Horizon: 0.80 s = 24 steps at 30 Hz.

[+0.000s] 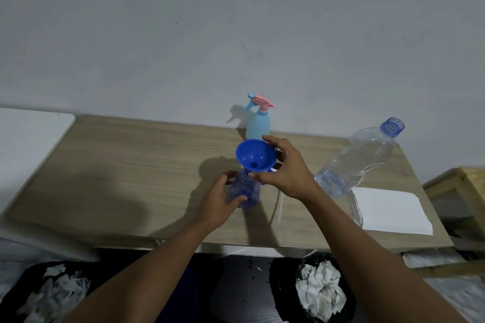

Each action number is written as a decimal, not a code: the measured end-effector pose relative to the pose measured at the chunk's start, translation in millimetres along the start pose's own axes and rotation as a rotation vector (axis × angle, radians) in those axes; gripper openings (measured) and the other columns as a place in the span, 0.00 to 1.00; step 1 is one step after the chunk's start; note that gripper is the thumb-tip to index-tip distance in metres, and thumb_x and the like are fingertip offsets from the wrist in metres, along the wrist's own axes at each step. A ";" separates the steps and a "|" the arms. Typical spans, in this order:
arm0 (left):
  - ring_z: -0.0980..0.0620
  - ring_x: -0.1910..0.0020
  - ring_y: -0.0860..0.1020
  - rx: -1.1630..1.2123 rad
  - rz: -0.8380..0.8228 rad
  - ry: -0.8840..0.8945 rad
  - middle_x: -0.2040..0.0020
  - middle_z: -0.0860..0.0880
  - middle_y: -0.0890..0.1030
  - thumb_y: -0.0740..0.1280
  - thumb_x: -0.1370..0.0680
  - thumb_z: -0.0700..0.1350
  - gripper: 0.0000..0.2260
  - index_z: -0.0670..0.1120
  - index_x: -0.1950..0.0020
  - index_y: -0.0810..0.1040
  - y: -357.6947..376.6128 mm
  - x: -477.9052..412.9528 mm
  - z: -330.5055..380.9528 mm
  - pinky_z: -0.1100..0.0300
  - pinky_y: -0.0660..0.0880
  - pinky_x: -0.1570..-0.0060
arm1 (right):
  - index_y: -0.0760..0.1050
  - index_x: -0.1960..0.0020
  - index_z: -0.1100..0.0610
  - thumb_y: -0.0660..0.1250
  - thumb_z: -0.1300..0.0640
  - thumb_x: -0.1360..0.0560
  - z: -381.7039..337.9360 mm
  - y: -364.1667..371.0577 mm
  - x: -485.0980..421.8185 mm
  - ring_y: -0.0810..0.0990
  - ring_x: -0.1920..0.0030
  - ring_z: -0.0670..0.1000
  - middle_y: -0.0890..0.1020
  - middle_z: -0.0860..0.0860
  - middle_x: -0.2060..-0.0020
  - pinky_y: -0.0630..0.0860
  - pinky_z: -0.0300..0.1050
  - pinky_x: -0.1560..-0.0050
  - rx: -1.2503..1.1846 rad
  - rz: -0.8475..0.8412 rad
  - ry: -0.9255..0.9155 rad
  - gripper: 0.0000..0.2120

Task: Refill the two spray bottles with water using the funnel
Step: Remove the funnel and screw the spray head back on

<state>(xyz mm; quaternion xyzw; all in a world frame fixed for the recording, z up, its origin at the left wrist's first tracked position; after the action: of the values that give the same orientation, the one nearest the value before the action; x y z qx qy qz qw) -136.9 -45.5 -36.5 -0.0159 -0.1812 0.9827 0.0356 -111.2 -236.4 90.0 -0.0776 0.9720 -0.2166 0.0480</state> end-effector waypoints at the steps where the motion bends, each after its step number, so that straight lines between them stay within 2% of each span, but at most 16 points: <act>1: 0.61 0.38 0.76 -0.001 -0.005 0.010 0.38 0.60 0.77 0.78 0.29 0.47 0.27 0.52 0.33 0.72 0.6 -0.5 -0.7 0.48 0.78 0.41 | 0.71 0.29 0.54 0.84 0.59 0.39 -1.5 -0.9 -0.3 0.78 0.37 0.48 0.75 0.49 0.36 0.81 0.40 0.44 -0.047 0.027 0.023 0.41; 3: 0.59 0.37 0.76 -0.005 -0.017 0.020 0.37 0.58 0.77 0.79 0.30 0.48 0.29 0.53 0.32 0.72 2.0 -1.9 -1.5 0.50 0.77 0.39 | 0.73 0.31 0.55 0.85 0.60 0.40 -4.7 -5.1 -0.9 0.80 0.38 0.48 0.78 0.49 0.37 0.81 0.45 0.42 -0.153 0.087 0.078 0.40; 5: 0.60 0.37 0.76 0.001 -0.019 0.006 0.36 0.59 0.77 0.80 0.31 0.48 0.31 0.54 0.31 0.71 3.6 -4.0 -0.6 0.52 0.77 0.38 | 0.74 0.32 0.55 0.85 0.61 0.40 -6.8 -13.5 -1.3 0.80 0.39 0.49 0.79 0.50 0.38 0.82 0.47 0.43 -0.269 0.148 0.127 0.39; 8: 0.63 0.39 0.76 0.014 -0.016 -0.006 0.37 0.60 0.78 0.80 0.31 0.42 0.31 0.53 0.31 0.71 7.6 -6.8 0.2 0.54 0.76 0.37 | 0.74 0.32 0.56 0.83 0.63 0.38 -7.0 -31.1 0.7 0.81 0.41 0.49 0.79 0.51 0.39 0.82 0.40 0.51 -0.381 0.237 0.168 0.37; 10: 0.65 0.40 0.76 0.010 -0.003 -0.002 0.38 0.62 0.77 0.79 0.30 0.41 0.31 0.56 0.33 0.71 8.9 -7.5 0.1 0.55 0.76 0.38 | 0.73 0.32 0.56 0.81 0.67 0.35 -1.4 -41.5 4.0 0.80 0.42 0.48 0.78 0.49 0.40 0.80 0.35 0.57 -0.417 0.297 0.189 0.35; 13: 0.66 0.41 0.76 0.010 0.020 -0.019 0.39 0.67 0.76 0.79 0.30 0.40 0.31 0.59 0.34 0.70 5.0 -6.7 -0.1 0.58 0.76 0.39 | 0.69 0.31 0.53 0.80 0.67 0.34 19.2 -48.3 11.2 0.79 0.43 0.50 0.75 0.50 0.40 0.80 0.36 0.61 -0.391 0.339 0.245 0.37; 17: 0.67 0.42 0.76 0.014 0.100 -0.017 0.42 0.73 0.76 0.79 0.29 0.40 0.30 0.63 0.37 0.69 -12.1 1.1 -0.8 0.65 0.75 0.42 | 0.64 0.34 0.52 0.82 0.65 0.36 57.4 -33.1 26.5 0.80 0.49 0.50 0.73 0.56 0.39 0.81 0.39 0.62 -0.206 0.246 0.331 0.38; 19: 0.69 0.43 0.76 0.014 0.133 -0.019 0.42 0.71 0.77 0.79 0.29 0.40 0.30 0.61 0.36 0.69 -21.4 6.3 -2.1 0.67 0.75 0.43 | 0.62 0.36 0.53 0.82 0.66 0.38 71.0 -15.6 31.1 0.79 0.51 0.50 0.73 0.56 0.40 0.79 0.39 0.60 -0.086 0.148 0.329 0.40; 21: 0.71 0.43 0.75 0.015 0.150 -0.033 0.40 0.67 0.75 0.78 0.29 0.40 0.30 0.56 0.34 0.70 -29.6 10.7 -3.5 0.65 0.75 0.43 | 0.60 0.39 0.53 0.83 0.64 0.39 78.2 3.0 31.1 0.77 0.49 0.52 0.72 0.54 0.42 0.78 0.40 0.55 0.056 0.040 0.306 0.40; 24: 0.73 0.43 0.74 0.010 0.159 -0.050 0.40 0.66 0.74 0.78 0.29 0.40 0.30 0.54 0.33 0.69 -40.5 14.9 -4.2 0.65 0.75 0.44 | 0.62 0.41 0.53 0.83 0.57 0.41 81.5 23.5 25.8 0.78 0.47 0.55 0.74 0.52 0.44 0.80 0.51 0.51 0.265 -0.107 0.303 0.38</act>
<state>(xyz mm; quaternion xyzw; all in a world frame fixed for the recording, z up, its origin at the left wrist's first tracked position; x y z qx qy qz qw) -149.0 -5.2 -26.2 -0.0053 -0.1752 0.9834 -0.0471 -129.3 -253.5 4.9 -0.0886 0.9257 -0.3538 -0.1004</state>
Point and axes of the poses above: each hand's wrist, its own x-axis away from the middle knuckle, its own y-axis out of the palm, z = x × y, the point moved 1 cm from there along -x, towards the middle knuckle
